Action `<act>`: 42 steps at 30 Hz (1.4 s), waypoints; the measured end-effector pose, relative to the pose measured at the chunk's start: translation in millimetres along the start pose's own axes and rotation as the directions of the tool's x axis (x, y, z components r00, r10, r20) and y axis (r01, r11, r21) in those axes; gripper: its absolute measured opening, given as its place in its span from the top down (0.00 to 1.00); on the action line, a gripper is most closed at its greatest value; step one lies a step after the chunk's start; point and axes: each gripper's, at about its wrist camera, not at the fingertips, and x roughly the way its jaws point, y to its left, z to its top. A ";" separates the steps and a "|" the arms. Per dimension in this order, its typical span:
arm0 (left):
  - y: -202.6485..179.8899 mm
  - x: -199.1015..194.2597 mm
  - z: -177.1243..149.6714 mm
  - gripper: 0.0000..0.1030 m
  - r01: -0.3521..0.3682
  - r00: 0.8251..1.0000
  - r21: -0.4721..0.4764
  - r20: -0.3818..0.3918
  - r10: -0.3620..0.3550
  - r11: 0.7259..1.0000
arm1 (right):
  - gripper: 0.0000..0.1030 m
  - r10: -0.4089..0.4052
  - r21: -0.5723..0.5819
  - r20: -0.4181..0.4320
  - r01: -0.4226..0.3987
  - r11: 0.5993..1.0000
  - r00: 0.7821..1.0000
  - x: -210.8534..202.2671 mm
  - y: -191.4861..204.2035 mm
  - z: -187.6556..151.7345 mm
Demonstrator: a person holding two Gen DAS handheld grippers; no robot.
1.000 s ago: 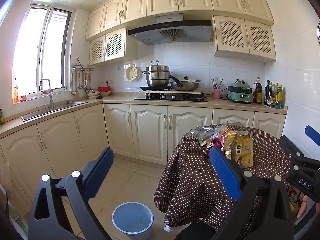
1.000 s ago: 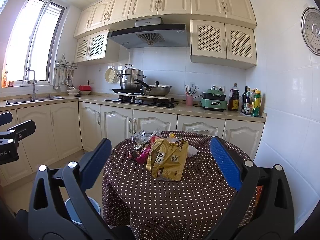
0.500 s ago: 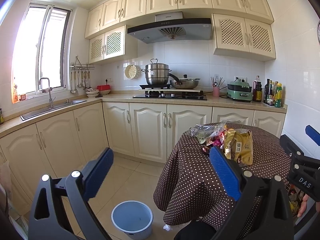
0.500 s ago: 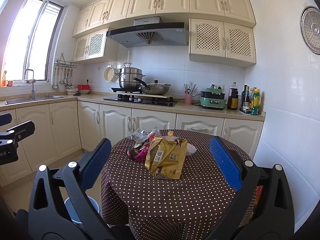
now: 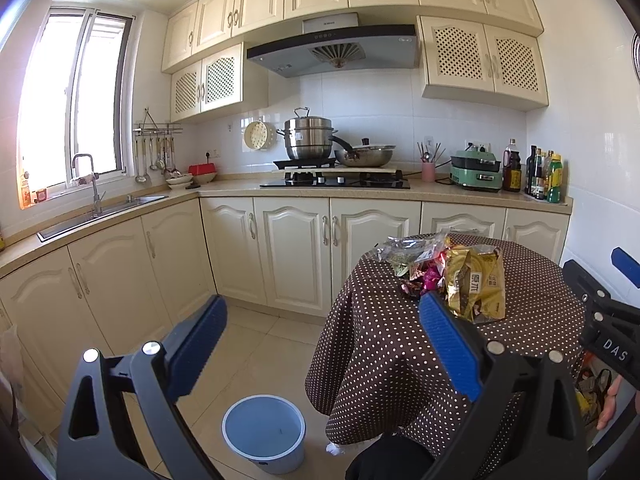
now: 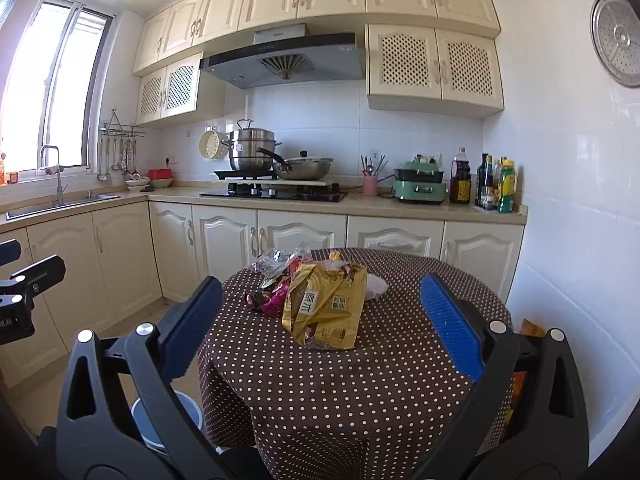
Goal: Collect trash
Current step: 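Reach the right gripper to the gold snack bag and grasp it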
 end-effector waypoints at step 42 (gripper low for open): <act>-174.6 326.9 42.7 0.42 0.382 0.906 0.191 -0.268 -0.327 0.904 | 0.06 0.012 0.342 -0.261 0.081 0.936 0.965 213.0 -103.0 -32.0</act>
